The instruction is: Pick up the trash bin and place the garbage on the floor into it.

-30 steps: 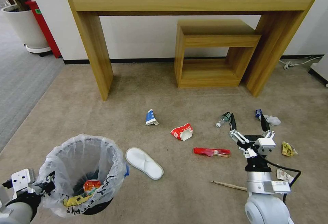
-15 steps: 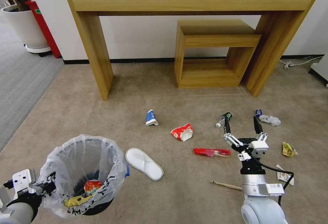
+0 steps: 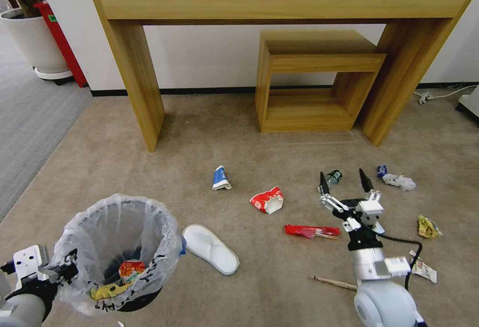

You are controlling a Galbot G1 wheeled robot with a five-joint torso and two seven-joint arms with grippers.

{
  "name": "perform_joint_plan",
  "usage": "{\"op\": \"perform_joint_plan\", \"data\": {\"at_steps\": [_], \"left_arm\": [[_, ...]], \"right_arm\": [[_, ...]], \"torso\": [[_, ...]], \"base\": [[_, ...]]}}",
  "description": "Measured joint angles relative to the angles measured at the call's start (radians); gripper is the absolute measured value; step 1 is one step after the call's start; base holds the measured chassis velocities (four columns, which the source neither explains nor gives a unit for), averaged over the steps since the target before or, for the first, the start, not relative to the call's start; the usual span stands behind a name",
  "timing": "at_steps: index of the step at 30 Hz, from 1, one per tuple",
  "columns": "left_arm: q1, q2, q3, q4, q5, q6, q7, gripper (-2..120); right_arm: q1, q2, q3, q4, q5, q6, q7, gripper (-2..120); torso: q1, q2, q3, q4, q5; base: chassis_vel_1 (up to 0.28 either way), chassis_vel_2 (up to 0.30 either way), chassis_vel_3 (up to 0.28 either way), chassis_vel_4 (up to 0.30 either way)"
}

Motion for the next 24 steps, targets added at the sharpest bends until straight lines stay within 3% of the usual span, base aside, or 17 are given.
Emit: {"op": "perform_joint_plan", "data": {"at_steps": [2, 3, 6, 7, 9, 15, 18, 24], "left_arm": [[0.001, 0.01, -0.01, 0.0, -0.004, 0.005, -0.002, 1], [0.001, 0.01, -0.01, 0.0, -0.004, 0.005, -0.002, 1], [-0.004, 0.014, -0.009, 0.0, -0.015, 0.009, -0.009, 1], [-0.004, 0.014, -0.009, 0.0, -0.015, 0.009, -0.009, 1], [-0.014, 0.025, -0.003, 0.0, -0.043, 0.012, -0.017, 1], [-0.021, 0.043, 0.002, 0.0, -0.071, 0.015, -0.031, 1], [-0.021, 0.043, 0.002, 0.0, -0.083, 0.015, -0.043, 1], [-0.021, 0.033, -0.007, 0.0, -0.092, 0.015, -0.068, 1]], "right_arm": [[0.078, -0.086, -0.069, 0.022, 0.121, -0.147, 0.011, 100], [0.078, -0.086, -0.069, 0.022, 0.121, -0.147, 0.011, 100], [0.222, -0.153, -0.17, 0.011, 0.231, -0.295, 0.048, 100], [0.222, -0.153, -0.17, 0.011, 0.231, -0.295, 0.048, 100], [0.336, -0.191, -0.241, 0.006, 0.358, -0.392, 0.081, 100], [0.485, -0.222, -0.36, -0.032, 0.506, -0.511, 0.101, 100], [0.588, -0.22, -0.454, -0.064, 0.593, -0.584, 0.059, 100], [0.744, -0.194, -0.589, -0.108, 0.624, -0.648, -0.025, 100]], "torso": [[0.0, 0.0, 0.0, 0.0, 0.0001], [0.0, 0.0, 0.0, 0.0, 0.0001], [0.0, 0.0, 0.0, 0.0003, 0.0002], [0.0, 0.0, 0.0, 0.0003, 0.0002], [0.0, 0.0, 0.0, 0.0004, -0.0001], [0.0, 0.0, 0.0, -0.0001, 0.0], [0.0, 0.0, 0.0, 0.0, -0.0001], [0.0, 0.0, 0.0, 0.0001, -0.0003]], "base": [[0.0, 0.0, 0.0, 0.0], [0.0, 0.0, 0.0, 0.0], [0.0, 0.0, 0.0, 0.0], [0.0, 0.0, 0.0, 0.0], [0.0, 0.0, 0.0, 0.0], [0.0, 0.0, 0.0, 0.0], [0.0, 0.0, 0.0, 0.0], [0.0, 0.0, 0.0, 0.0]]}}
